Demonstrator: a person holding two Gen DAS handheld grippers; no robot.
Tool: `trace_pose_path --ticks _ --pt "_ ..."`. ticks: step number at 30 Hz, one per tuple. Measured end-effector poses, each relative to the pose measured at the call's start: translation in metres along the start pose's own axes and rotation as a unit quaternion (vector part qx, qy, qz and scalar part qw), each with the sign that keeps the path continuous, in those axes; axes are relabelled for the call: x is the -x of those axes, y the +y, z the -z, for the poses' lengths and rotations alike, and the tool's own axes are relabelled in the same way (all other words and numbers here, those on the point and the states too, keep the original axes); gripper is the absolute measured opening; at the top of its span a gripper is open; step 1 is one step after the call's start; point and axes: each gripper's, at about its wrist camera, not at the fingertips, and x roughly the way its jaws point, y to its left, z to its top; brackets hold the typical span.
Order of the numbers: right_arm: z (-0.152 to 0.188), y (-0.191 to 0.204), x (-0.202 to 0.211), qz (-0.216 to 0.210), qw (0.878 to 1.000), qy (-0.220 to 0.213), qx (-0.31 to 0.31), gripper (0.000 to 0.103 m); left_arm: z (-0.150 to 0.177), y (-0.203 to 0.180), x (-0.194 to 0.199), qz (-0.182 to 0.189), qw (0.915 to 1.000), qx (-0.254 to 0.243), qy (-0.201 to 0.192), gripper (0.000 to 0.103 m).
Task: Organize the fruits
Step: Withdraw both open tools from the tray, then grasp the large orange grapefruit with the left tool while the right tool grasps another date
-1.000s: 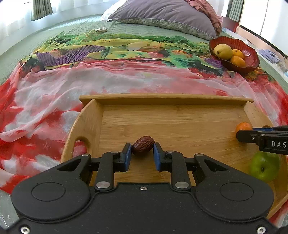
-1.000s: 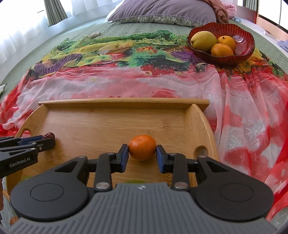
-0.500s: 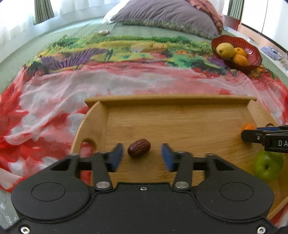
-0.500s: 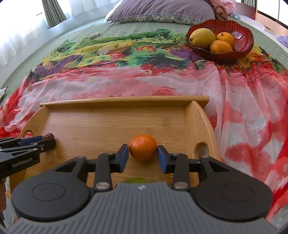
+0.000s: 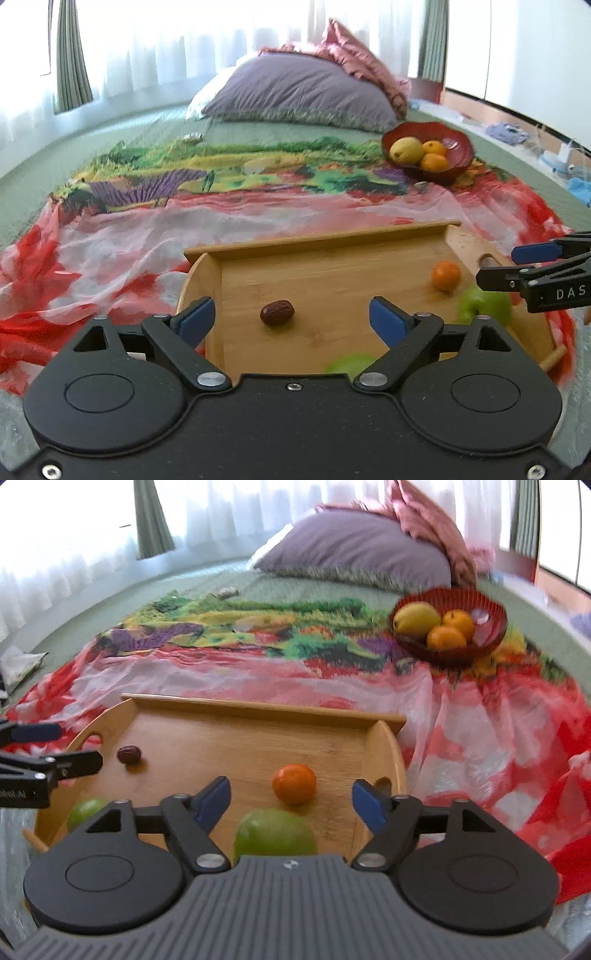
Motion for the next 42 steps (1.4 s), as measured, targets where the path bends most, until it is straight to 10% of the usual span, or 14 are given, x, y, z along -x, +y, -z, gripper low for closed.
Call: trace_pose_path --ticks 25,42 --pt "0.122 0.027 0.077 0.019 0.991 -0.107 0.075 0.090 0.135 -0.009 0.090 0.011 0.9982 0.029 -0.051 0.098" --pt "0.162 0.043 0.081 0.011 0.991 -0.098 0.095 0.083 0.154 -0.014 0.086 0.002 0.9982 0.032 -0.051 0.083"
